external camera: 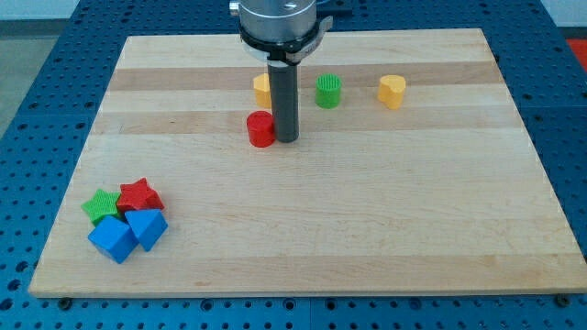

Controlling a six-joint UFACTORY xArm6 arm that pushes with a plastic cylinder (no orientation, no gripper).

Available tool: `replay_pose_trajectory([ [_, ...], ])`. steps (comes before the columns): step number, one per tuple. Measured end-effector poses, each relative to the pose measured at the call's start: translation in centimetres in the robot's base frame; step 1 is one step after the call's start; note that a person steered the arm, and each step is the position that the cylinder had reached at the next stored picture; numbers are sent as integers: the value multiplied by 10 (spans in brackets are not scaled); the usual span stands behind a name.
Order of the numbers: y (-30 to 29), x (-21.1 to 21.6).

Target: Move the red circle diagonal to the red star

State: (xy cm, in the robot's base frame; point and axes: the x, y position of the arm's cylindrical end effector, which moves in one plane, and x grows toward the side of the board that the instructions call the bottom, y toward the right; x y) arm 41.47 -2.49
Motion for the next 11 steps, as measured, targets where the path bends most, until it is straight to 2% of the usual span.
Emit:
replay_pose_trajectory([
  [1,20,-33],
  [7,-32,-34],
  [8,-68,-11],
  [9,-78,8],
  [11,-98,-10],
])
